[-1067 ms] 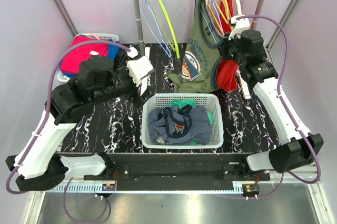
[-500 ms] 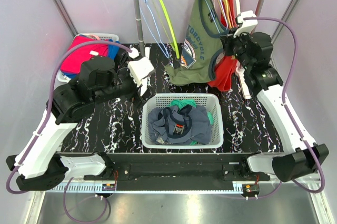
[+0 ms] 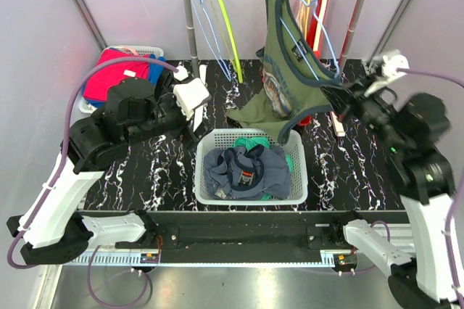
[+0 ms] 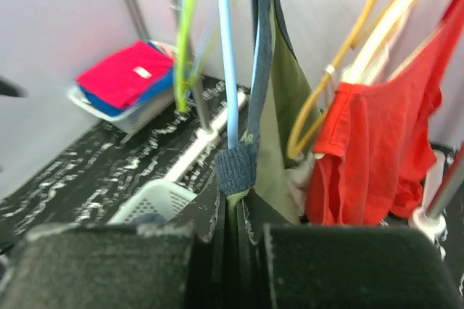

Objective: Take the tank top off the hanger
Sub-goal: Pick up the hanger from the clothesline, then remove the tank top from the hanger.

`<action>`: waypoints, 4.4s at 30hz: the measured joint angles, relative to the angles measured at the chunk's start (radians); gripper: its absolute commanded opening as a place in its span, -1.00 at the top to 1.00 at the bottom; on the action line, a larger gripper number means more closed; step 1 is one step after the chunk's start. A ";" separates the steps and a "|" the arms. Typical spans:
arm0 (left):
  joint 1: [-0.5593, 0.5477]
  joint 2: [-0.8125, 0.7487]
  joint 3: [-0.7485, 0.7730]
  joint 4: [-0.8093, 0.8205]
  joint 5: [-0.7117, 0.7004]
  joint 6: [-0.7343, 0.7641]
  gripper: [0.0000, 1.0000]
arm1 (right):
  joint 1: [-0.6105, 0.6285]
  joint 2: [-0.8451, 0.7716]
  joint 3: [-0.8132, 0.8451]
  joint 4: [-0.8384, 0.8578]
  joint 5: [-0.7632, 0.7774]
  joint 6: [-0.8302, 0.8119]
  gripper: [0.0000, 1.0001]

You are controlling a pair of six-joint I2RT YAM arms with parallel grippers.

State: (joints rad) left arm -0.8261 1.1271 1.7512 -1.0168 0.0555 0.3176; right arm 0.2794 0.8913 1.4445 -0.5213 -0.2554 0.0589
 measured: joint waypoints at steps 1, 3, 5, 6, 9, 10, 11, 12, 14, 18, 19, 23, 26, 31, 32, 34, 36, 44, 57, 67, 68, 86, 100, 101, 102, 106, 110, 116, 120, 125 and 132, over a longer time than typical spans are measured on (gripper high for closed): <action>0.000 0.000 0.000 0.002 0.000 0.000 -0.98 | 0.000 -0.024 0.016 -0.023 -0.016 0.003 1.00; 0.001 0.000 0.000 0.005 0.000 0.000 -0.97 | 0.000 -0.052 0.077 -0.061 -0.042 0.009 1.00; 0.005 0.000 0.000 0.010 0.000 -0.002 -0.98 | 0.000 -0.065 0.146 -0.075 -0.056 0.016 1.00; 0.007 0.000 0.000 0.013 0.000 -0.002 -0.98 | 0.000 -0.071 0.172 -0.075 -0.062 0.021 1.00; 0.012 0.000 0.000 0.019 0.000 -0.004 -0.98 | 0.000 -0.087 0.246 -0.079 -0.079 0.038 1.00; 0.014 0.000 0.000 0.019 0.000 -0.004 -0.98 | 0.000 -0.089 0.272 -0.079 -0.087 0.043 1.00; 0.015 0.000 0.000 0.020 0.000 -0.004 -0.98 | 0.000 -0.090 0.294 -0.079 -0.098 0.047 1.00; 0.016 0.000 0.000 0.021 0.000 -0.004 -0.98 | 0.000 -0.090 0.309 -0.079 -0.103 0.049 1.00; 0.017 0.000 0.000 0.022 0.000 -0.004 -0.98 | 0.000 -0.090 0.338 -0.079 -0.116 0.053 1.00; 0.021 0.000 0.000 0.023 0.000 -0.004 -0.98 | 0.000 -0.090 0.356 -0.085 -0.148 0.052 1.00; 0.021 0.000 0.000 0.024 0.000 -0.004 -0.98 | 0.000 -0.090 0.358 -0.094 -0.152 0.052 1.00; 0.023 0.000 0.000 0.024 0.000 -0.004 -0.98 | 0.000 -0.089 0.385 -0.152 -0.158 0.050 1.00; 0.023 0.003 0.000 0.024 0.000 -0.004 -0.98 | 0.000 -0.092 0.423 -0.184 -0.158 0.050 1.00; 0.025 0.015 0.000 0.024 0.001 -0.005 -0.98 | 0.000 -0.094 0.548 -0.211 -0.174 0.058 1.00; 0.027 0.018 0.000 0.024 0.001 -0.005 -0.98 | 0.000 -0.094 0.575 -0.210 -0.179 0.061 1.00; 0.032 0.021 0.000 0.024 0.001 -0.009 -0.98 | 0.000 -0.097 0.626 -0.202 -0.189 0.067 1.00; 0.037 0.021 0.000 0.024 0.001 -0.011 -0.98 | 0.000 -0.102 0.649 -0.187 -0.194 0.070 1.00; 0.047 0.020 0.000 0.024 0.003 -0.011 -0.97 | 0.002 -0.131 0.542 -0.167 -0.211 0.073 1.00; 0.047 0.013 0.013 0.015 0.000 -0.007 -0.98 | 0.002 -0.065 0.396 -0.292 -0.256 0.035 1.00; 0.051 0.001 0.185 -0.064 0.085 0.078 -0.89 | 0.002 0.013 0.128 -0.481 -0.396 -0.062 1.00; 0.051 0.005 0.202 -0.076 0.103 0.092 -0.89 | 0.002 0.023 0.113 -0.492 -0.393 -0.069 1.00; 0.052 0.336 0.354 -0.035 0.408 0.240 -0.98 | 0.084 -0.062 0.031 -0.542 -0.468 -0.184 1.00; 0.071 0.288 0.380 -0.053 0.616 0.256 0.38 | 0.116 -0.106 -0.015 -0.531 -0.462 -0.193 1.00; 0.071 0.285 0.379 -0.055 0.618 0.259 0.37 | 0.116 -0.108 -0.015 -0.524 -0.462 -0.192 1.00; 0.071 0.281 0.375 -0.055 0.619 0.262 0.35 | 0.116 -0.109 -0.016 -0.515 -0.461 -0.192 1.00; 0.072 0.269 0.366 -0.064 0.618 0.268 0.29 | 0.116 -0.118 -0.019 -0.485 -0.463 -0.190 1.00; 0.074 0.267 0.365 -0.066 0.613 0.278 -0.11 | 0.116 -0.124 -0.019 -0.472 -0.468 -0.191 1.00; 0.075 0.267 0.370 -0.067 0.578 0.244 -0.40 | 0.116 -0.124 -0.019 -0.472 -0.467 -0.191 1.00; 0.075 0.264 0.398 -0.066 0.569 0.223 -0.42 | 0.116 -0.124 -0.019 -0.472 -0.464 -0.192 1.00; 0.077 0.234 0.410 -0.077 0.555 0.229 -0.38 | 0.116 -0.123 -0.019 -0.472 -0.472 -0.195 1.00; 0.079 0.189 0.369 -0.096 0.520 0.259 -0.35 | 0.116 -0.119 -0.018 -0.472 -0.497 -0.195 1.00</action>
State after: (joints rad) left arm -0.7467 1.3163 2.1197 -1.1126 0.5755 0.5762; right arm 0.3958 0.7723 1.4265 -0.9932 -0.7528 -0.1360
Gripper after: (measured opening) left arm 0.682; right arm 0.066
